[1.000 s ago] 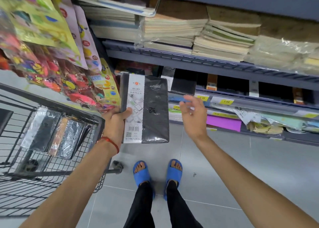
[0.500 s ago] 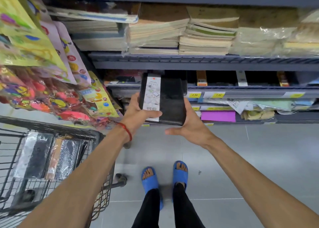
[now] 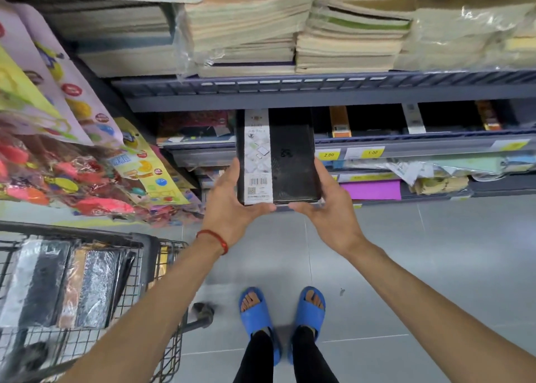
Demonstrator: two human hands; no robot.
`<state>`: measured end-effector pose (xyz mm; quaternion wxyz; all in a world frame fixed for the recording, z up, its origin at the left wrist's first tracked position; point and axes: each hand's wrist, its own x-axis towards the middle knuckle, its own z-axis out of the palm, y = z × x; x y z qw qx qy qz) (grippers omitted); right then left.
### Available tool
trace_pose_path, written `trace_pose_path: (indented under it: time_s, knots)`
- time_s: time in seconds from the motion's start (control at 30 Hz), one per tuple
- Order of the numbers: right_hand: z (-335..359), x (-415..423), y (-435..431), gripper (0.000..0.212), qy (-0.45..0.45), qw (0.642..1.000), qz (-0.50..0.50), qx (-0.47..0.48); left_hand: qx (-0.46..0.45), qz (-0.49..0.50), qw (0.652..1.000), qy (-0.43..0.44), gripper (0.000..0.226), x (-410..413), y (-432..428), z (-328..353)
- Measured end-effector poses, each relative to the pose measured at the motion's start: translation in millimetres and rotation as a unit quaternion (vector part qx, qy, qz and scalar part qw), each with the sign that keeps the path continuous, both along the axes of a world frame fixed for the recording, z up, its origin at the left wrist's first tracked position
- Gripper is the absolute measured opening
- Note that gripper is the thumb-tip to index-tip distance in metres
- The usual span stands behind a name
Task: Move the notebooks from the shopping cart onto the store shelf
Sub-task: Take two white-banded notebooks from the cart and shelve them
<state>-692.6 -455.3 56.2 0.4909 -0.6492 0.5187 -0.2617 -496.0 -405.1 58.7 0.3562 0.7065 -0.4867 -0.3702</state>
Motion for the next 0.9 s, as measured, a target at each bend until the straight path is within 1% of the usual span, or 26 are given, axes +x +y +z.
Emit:
trace_pose_path:
  time_s: [0.07, 0.1, 0.17, 0.27, 0.37, 0.43, 0.5, 0.6, 0.7, 0.8, 0.83, 0.9]
  knots:
    - [-6.3, 1.1, -5.0, 0.092, 0.011, 1.000, -0.011, -0.018, 0.013, -0.003, 0.998, -0.057, 0.103, 0.4, -6.8, -7.6]
    - [-9.1, 2.4, -8.4, 0.090, 0.017, 0.999, -0.015, -0.027, 0.020, -0.011, 0.997, -0.068, 0.104, 0.9, -10.2, -10.1]
    - [-14.9, 4.4, -16.4, 0.085, 0.028, 0.998, -0.023, -0.045, 0.023, -0.031, 0.997, -0.067, 0.102, 5.2, -18.6, -17.0]
    - [-22.1, 7.2, -29.5, 0.085, 0.030, 0.998, -0.020, -0.059, 0.009, -0.038, 0.998, -0.056, 0.101, 13.1, -32.7, -28.4]
    - [-26.5, 11.9, -39.9, 0.086, 0.039, 0.997, -0.017, -0.060, 0.001, -0.014, 0.999, -0.046, 0.102, 15.5, -43.9, -34.0]
    - [-27.9, 16.4, -44.7, 0.088, 0.049, 0.996, -0.023, -0.064, -0.001, 0.003, 0.999, -0.038, 0.100, 14.9, -49.1, -36.3]
    - [-27.4, 20.1, -49.8, 0.089, 0.064, 0.995, -0.035, -0.068, -0.008, 0.021, 0.999, -0.048, 0.097, 15.8, -54.1, -40.0]
    - [-26.0, 24.0, -59.2, 0.085, 0.074, 0.993, -0.045, -0.078, -0.010, 0.045, 0.997, -0.064, 0.096, 19.6, -62.7, -45.4]
    - [-25.5, 29.2, -68.4, 0.083, 0.084, 0.992, -0.050, -0.085, -0.017, 0.047, 0.995, -0.088, 0.094, 23.8, -73.2, -47.3]
    - [-23.4, 35.5, -75.0, 0.085, 0.122, 0.987, -0.057, -0.083, -0.019, 0.062, 0.991, -0.120, 0.085, 24.3, -82.7, -44.0]
    - [-23.1, 37.1, -77.2, 0.082, 0.133, 0.986, -0.056, -0.088, -0.019, 0.070, 0.990, -0.124, 0.080, 23.2, -85.1, -40.9]
    - [-25.2, 41.0, -82.8, 0.071, 0.146, 0.983, -0.047, -0.106, -0.025, 0.071, 0.989, -0.127, 0.060, 22.3, -88.9, -37.4]
